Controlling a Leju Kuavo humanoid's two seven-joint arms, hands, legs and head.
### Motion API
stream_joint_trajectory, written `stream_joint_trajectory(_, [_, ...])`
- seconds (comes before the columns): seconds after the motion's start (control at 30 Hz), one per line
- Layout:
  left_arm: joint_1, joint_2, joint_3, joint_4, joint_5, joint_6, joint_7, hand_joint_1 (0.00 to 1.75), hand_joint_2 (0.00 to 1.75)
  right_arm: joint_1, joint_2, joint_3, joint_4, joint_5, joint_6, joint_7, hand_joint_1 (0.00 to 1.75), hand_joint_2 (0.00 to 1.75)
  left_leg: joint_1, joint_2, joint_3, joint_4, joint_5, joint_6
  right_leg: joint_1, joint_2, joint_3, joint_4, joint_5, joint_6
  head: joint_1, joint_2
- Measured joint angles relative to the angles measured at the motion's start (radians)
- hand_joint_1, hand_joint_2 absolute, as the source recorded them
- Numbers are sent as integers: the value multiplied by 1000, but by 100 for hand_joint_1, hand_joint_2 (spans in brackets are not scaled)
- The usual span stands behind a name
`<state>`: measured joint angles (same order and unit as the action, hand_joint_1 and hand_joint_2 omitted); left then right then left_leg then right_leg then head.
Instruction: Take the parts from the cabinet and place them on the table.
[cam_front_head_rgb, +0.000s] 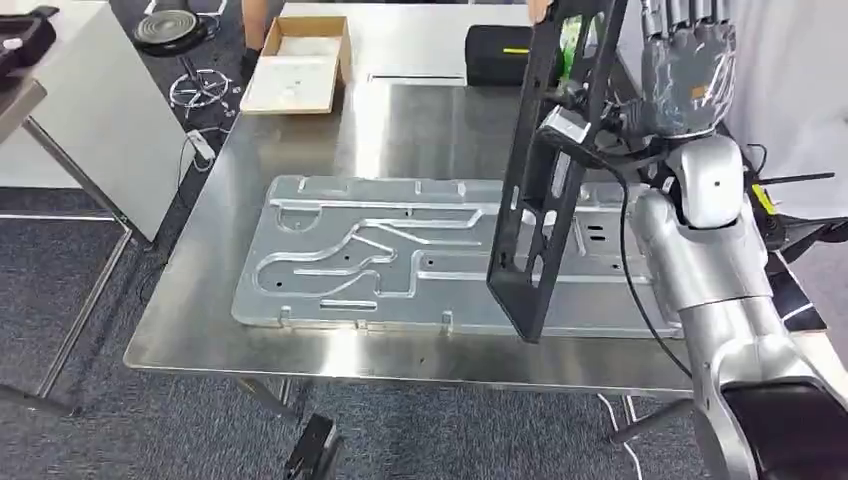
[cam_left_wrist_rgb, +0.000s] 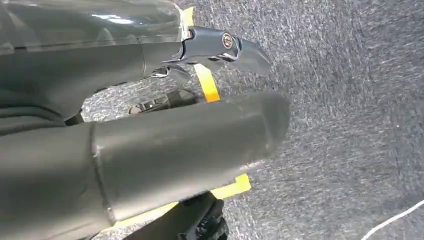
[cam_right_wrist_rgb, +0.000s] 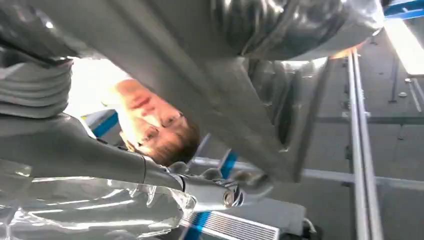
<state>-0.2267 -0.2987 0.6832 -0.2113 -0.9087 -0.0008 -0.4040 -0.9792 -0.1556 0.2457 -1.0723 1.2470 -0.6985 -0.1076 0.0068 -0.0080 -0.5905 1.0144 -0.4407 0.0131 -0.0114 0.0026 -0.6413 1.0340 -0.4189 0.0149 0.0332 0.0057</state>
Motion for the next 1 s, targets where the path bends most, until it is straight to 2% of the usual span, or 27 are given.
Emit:
stream_joint_trajectory(0.03, [-1,0,0,0,0,0,0,0,0,0,0,0,-2,0,0,-2,0,0,0,-1,-1,3,-6,-7,-9,-1,6,-8,4,-10,0,0])
stream_joint_trajectory(0.07, [-2,0,0,0,0,0,0,0,0,0,2,0,-6,0,0,-2,0,0,2,2,-5,23,-22,-11,-10,-4,11,-11,3,-18,0,0])
stream_joint_trajectory(0.1, [-3,0,0,0,0,0,0,0,0,-2,3,0,-8,0,0,-2,0,0,2,2,-29,76,-55,-13,-9,-7,12,-11,2,-25,-1,0])
stream_joint_trajectory(0.17, [-1,0,0,0,0,0,0,0,0,-1,4,0,-8,0,0,-1,0,0,4,2,-110,240,-128,-18,-5,-9,13,-11,-1,-29,0,0])
stream_joint_trajectory(0.2, [0,0,0,0,-1,0,0,0,0,1,6,0,-8,0,0,-1,0,0,4,2,-144,305,-146,-20,-4,-10,13,-10,-2,-30,0,0])
stream_joint_trajectory(0.23, [1,0,0,0,-2,0,0,0,0,2,7,0,-8,0,0,-1,0,0,4,2,-160,328,-141,-19,-3,-10,13,-10,-2,-30,0,0])
stream_joint_trajectory(0.27, [2,0,0,0,-2,0,0,0,0,3,8,0,-8,0,0,-1,0,0,4,2,-152,299,-111,-17,-2,-9,15,-9,-4,-30,0,0])
stream_joint_trajectory(0.33, [1,0,0,0,-3,0,0,0,0,3,8,0,-8,-1,0,0,0,0,4,2,-73,127,-10,-9,-1,-9,22,-6,-9,-27,0,0])
stream_joint_trajectory(0.37, [1,0,0,0,-3,0,0,0,0,2,10,0,-9,-2,0,0,0,0,4,2,-33,37,24,-3,-1,-9,24,-5,-13,-24,0,0])
stream_joint_trajectory(0.4, [0,0,0,0,-3,0,0,0,0,2,10,0,-9,-2,0,0,0,0,-1,1,-15,21,7,-3,6,-8,22,-3,-15,-20,0,0])
stream_joint_trajectory(0.47, [2,0,0,0,-3,-2,0,0,0,5,10,0,-9,-2,0,1,0,0,-2,2,-19,11,10,0,5,-7,20,-5,-11,-11,0,0])
stream_joint_trajectory(0.53, [2,0,0,0,-5,-3,0,0,0,6,10,0,-11,-2,0,1,0,0,-2,3,-15,2,15,15,3,-5,22,-11,-8,4,0,0])
stream_joint_trajectory(0.57, [0,0,-1,0,-5,-3,0,0,0,8,10,-1,-12,-2,0,1,0,0,3,6,-9,-9,21,24,-2,-4,20,-2,-19,8,0,0])
stream_joint_trajectory(0.6, [-3,0,-1,0,-5,-3,0,0,0,7,9,-2,-13,-1,0,-1,0,0,2,6,-9,-11,23,28,-2,-4,6,32,-44,12,0,0])
stream_joint_trajectory(0.67, [-4,0,-1,0,-6,-3,0,0,0,11,9,-7,-13,-1,0,-1,0,0,2,6,-10,-10,24,33,-4,-4,-69,192,-123,21,0,0])
stream_joint_trajectory(0.7, [-2,0,-1,0,-6,-3,0,0,0,17,9,-8,-13,-1,0,-1,0,0,2,5,-11,-9,23,34,-4,-4,-107,265,-147,24,1,0])
stream_joint_trajectory(0.73, [-1,0,-1,0,-6,-3,0,0,0,22,9,-9,-13,-1,0,-1,0,0,2,5,-11,-9,23,34,-5,-4,-126,297,-145,27,0,0])
stream_joint_trajectory(0.77, [-1,0,-1,0,-6,-3,0,0,0,25,9,-10,-13,-1,0,-1,0,0,2,4,-10,-8,22,33,-7,-4,-123,281,-123,27,1,0])
stream_joint_trajectory(0.8, [-1,0,-1,0,-6,-3,0,0,0,25,9,-10,-13,-1,0,-2,0,0,2,4,-10,-5,21,31,-10,-4,-97,221,-81,27,1,0])
stream_joint_trajectory(0.87, [-1,0,-2,0,-6,-3,0,0,0,23,9,-14,-17,-1,0,-2,0,0,3,2,-11,4,12,24,-13,-7,-2,30,9,24,1,0])
stream_joint_trajectory(0.9, [-2,0,-2,0,-6,-3,0,0,0,22,9,-16,-17,-1,0,-2,0,0,-2,1,-14,8,9,18,-7,-9,10,4,-12,19,1,0])
stream_joint_trajectory(0.93, [-3,0,-2,0,-6,-3,0,0,0,24,10,-16,-17,0,0,-4,0,0,-3,0,-16,11,8,14,-3,-4,8,-2,-5,11,0,0])
stream_joint_trajectory(1.0, [-2,0,-2,0,-6,-3,0,0,0,27,10,-20,-18,1,0,-5,0,0,-2,1,-15,5,9,4,0,-3,6,1,-8,2,0,0])
